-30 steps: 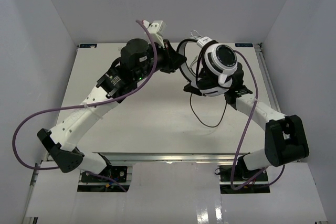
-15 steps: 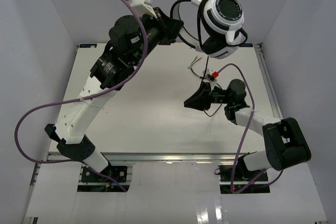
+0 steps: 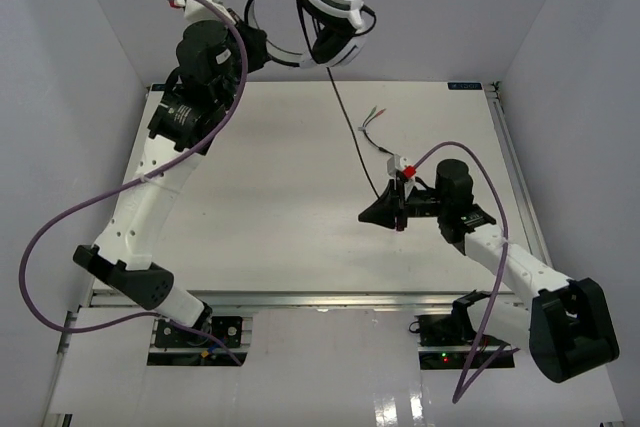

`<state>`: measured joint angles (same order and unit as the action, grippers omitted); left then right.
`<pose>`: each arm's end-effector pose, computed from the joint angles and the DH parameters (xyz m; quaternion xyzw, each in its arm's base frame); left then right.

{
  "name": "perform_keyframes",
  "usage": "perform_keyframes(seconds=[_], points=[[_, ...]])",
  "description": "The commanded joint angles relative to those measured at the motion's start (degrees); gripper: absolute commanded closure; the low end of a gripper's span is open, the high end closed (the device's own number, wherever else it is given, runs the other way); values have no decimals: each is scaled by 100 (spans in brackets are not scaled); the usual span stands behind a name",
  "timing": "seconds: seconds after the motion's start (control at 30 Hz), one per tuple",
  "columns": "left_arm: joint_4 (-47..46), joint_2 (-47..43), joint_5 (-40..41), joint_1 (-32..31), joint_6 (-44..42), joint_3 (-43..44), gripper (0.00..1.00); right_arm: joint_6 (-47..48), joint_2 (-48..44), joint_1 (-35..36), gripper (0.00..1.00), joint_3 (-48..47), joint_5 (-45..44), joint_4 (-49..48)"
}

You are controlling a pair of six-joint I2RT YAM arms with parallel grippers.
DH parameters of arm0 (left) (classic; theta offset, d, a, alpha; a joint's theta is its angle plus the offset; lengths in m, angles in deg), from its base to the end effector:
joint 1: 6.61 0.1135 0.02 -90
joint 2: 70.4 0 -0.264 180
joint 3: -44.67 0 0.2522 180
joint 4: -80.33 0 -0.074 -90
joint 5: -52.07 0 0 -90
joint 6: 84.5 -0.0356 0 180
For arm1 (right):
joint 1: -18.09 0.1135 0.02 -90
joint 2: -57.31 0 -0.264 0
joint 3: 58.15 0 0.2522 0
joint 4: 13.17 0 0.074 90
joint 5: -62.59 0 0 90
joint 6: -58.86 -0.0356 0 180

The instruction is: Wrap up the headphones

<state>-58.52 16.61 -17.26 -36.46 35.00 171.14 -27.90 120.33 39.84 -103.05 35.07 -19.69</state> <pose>0.2736 -0.1425 0.5343 -0.1228 0.7062 -0.2274 0.6591 0.2006 0.1140 0.2521 -0.4634 0.5760 0.4836 0.4687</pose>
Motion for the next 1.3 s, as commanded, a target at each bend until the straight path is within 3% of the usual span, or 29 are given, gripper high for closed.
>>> perform_keyframes(seconds=[0.0,0.07,0.2,0.4,0.57,0.83,1.07,1.27], points=[[-401,-325,43,436,171,-913,100,2302,-466,255,92,-1138,-1432,2943],[-505,-232,49,491,66,-1385,100,3142,-599,534,92,-1664,-2176,3796],[-628,98,-143,490,-49,-2209,100,3761,-558,777,92,-2974,-3183,4706],[-903,516,-377,383,144,-3252,100,3816,-46,778,92,-4290,-3250,4742],[-1146,978,-544,-69,202,-3727,100,3509,643,787,92,-5181,-3359,4506],[-1381,984,-997,-928,-54,-4071,100,3522,1155,778,92,-4853,-4195,3845],[-1273,-566,-1455,-1110,343,-4808,100,2972,1214,430,92,-4104,-5184,3146],[-1096,-1808,-1563,-1142,769,-5411,100,2516,972,75,92,-3600,-4711,2785]])
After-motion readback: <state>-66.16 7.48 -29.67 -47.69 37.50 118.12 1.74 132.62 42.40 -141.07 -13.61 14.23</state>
